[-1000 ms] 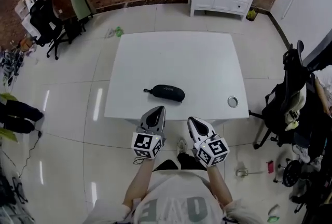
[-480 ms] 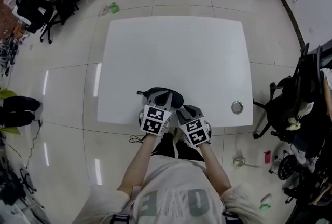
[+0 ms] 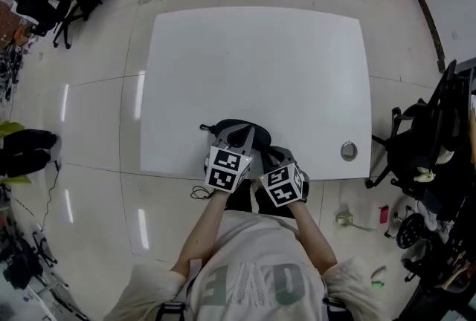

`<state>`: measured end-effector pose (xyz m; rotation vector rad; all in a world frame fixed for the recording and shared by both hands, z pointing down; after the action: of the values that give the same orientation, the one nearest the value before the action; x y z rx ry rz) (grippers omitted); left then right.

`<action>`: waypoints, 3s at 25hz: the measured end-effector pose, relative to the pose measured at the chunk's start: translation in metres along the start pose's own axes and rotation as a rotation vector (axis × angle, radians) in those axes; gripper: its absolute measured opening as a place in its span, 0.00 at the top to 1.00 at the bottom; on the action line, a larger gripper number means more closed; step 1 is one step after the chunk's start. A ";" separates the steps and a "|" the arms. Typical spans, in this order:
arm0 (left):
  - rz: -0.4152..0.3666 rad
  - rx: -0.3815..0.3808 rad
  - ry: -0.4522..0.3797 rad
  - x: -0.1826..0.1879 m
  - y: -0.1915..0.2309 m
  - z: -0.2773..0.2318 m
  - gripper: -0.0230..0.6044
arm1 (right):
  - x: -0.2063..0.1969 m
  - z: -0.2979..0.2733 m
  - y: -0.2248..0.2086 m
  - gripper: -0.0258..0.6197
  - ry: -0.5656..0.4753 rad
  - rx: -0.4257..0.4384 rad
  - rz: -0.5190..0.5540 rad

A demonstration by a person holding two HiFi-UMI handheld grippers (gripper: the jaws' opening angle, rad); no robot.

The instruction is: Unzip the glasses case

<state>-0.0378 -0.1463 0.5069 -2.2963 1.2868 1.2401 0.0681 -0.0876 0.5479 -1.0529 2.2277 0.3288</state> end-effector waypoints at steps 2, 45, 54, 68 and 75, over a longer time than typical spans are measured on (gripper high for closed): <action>-0.028 0.009 0.001 0.000 -0.002 -0.002 0.96 | 0.001 0.001 0.004 0.96 0.004 0.023 0.052; 0.077 -0.030 -0.023 -0.006 0.003 0.000 0.96 | 0.039 -0.031 -0.048 0.96 -0.015 -0.055 0.215; 0.029 -0.006 -0.027 0.022 0.016 0.007 0.96 | 0.034 -0.012 0.003 0.96 -0.057 0.004 0.134; 0.022 -0.018 -0.022 0.010 0.009 -0.012 0.96 | 0.015 -0.003 -0.010 0.96 -0.039 -0.022 0.074; 0.078 -0.049 -0.040 0.007 0.013 -0.009 0.96 | 0.007 0.006 -0.013 0.96 -0.097 0.090 -0.151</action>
<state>-0.0414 -0.1633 0.5092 -2.2623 1.3586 1.3499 0.0773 -0.0981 0.5394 -1.1249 2.0448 0.2071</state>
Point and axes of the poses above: the fingertips, and each gripper's own axes: z backward along the fingers, y to its left, x out of its top, the point moved 8 cm from there along z, backward along the fingers, and after that the axes turned 3 degrees about z, right-handed, at the moved point
